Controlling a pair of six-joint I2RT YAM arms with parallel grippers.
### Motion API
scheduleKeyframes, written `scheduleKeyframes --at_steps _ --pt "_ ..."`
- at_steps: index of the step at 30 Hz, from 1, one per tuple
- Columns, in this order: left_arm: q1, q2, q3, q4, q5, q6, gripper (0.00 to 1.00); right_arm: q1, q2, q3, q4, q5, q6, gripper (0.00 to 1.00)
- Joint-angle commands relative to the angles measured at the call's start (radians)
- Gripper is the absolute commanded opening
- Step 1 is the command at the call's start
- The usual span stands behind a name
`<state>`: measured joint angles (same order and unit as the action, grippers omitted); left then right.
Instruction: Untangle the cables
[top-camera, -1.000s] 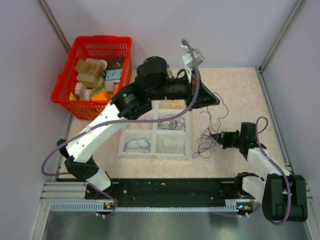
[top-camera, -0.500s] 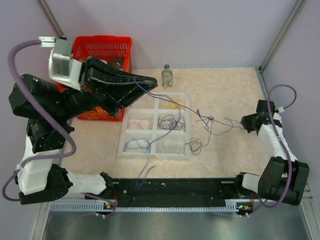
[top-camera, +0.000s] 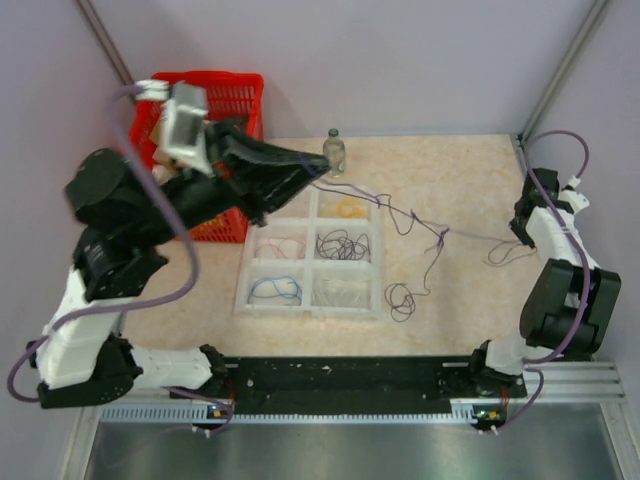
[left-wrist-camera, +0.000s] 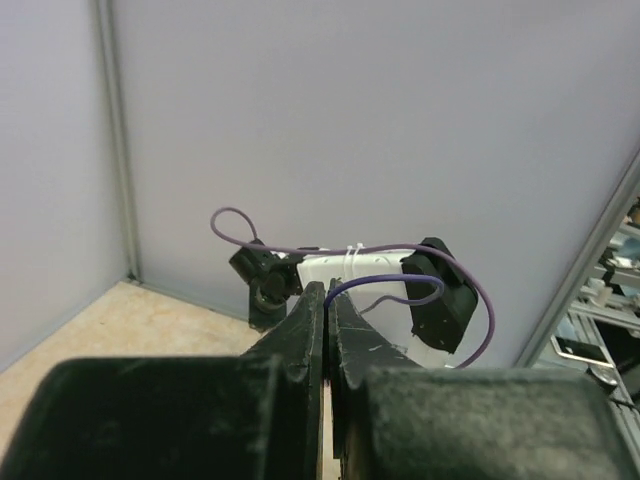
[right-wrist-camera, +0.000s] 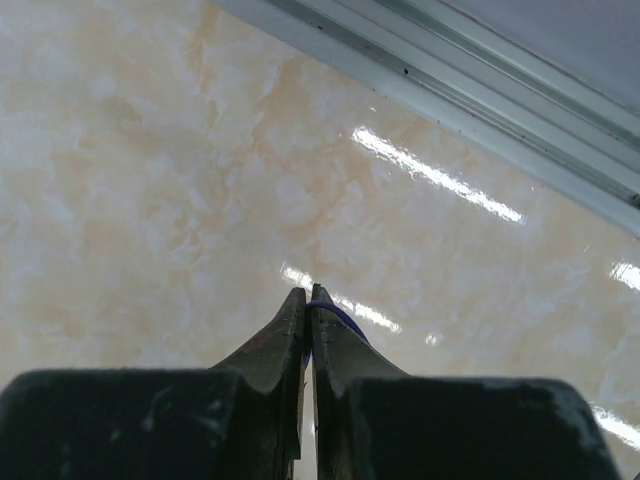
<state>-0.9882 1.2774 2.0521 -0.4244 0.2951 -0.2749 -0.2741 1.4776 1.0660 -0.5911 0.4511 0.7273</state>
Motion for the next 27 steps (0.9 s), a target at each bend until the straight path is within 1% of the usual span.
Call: scheduleKeyframes --at_steps 1,3,5,7,10,13,16,18,19,20,21,22,23,24,25,27 --pt "-0.003 -0.288 -0.13 0.154 -0.158 0.042 0.0 -0.02 0.07 0.089 -0.013 0.011 -0.106 0.0" --pt "-0.003 -0.29 -0.147 0.158 -0.148 0.017 0.0 -0.019 0.088 0.106 -0.013 -0.009 -0.12 0.0" --pt "-0.001 -0.253 -0.135 0.153 -0.076 -0.019 0.0 -0.02 0.102 0.12 -0.013 -0.052 -0.147 0.0" --pt "-0.003 -0.21 -0.106 0.139 -0.042 -0.043 0.0 -0.02 0.101 0.127 -0.012 -0.06 -0.172 0.0" --pt "-0.003 -0.182 -0.053 0.102 -0.048 -0.021 0.0 -0.02 0.096 0.127 -0.012 -0.028 -0.193 0.0" --pt "-0.003 -0.175 -0.058 0.099 -0.057 -0.012 0.0 -0.019 0.104 0.152 -0.019 -0.07 -0.215 0.0" --pt "-0.003 -0.155 -0.058 0.088 -0.036 -0.024 0.0 -0.022 0.128 0.172 -0.032 -0.055 -0.235 0.0" --pt "-0.001 -0.154 -0.067 0.085 -0.037 -0.023 0.0 -0.028 0.171 0.216 -0.087 -0.063 -0.238 0.02" --pt "-0.001 -0.158 -0.075 0.087 -0.045 -0.021 0.0 -0.027 0.185 0.233 -0.117 -0.11 -0.238 0.1" --pt "-0.003 -0.159 -0.09 0.088 -0.053 -0.021 0.0 -0.028 0.188 0.242 -0.134 -0.199 -0.242 0.24" --pt "-0.003 -0.156 -0.102 0.096 -0.05 -0.026 0.0 -0.028 0.176 0.238 -0.138 -0.291 -0.252 0.48" --pt "-0.003 -0.151 -0.113 0.104 -0.037 -0.03 0.0 -0.028 0.146 0.223 -0.135 -0.398 -0.255 0.61" --pt "-0.003 -0.139 -0.127 0.113 -0.024 -0.041 0.0 -0.014 0.11 0.197 -0.125 -0.479 -0.275 0.67" --pt "-0.003 -0.13 -0.138 0.124 -0.008 -0.047 0.0 0.01 0.069 0.189 -0.127 -0.485 -0.305 0.72" --pt "-0.003 -0.119 -0.147 0.133 0.004 -0.052 0.0 0.045 0.034 0.199 -0.163 -0.426 -0.333 0.78" --pt "-0.003 -0.098 -0.164 0.148 0.016 -0.056 0.0 0.111 -0.015 0.232 -0.267 -0.315 -0.333 0.79"
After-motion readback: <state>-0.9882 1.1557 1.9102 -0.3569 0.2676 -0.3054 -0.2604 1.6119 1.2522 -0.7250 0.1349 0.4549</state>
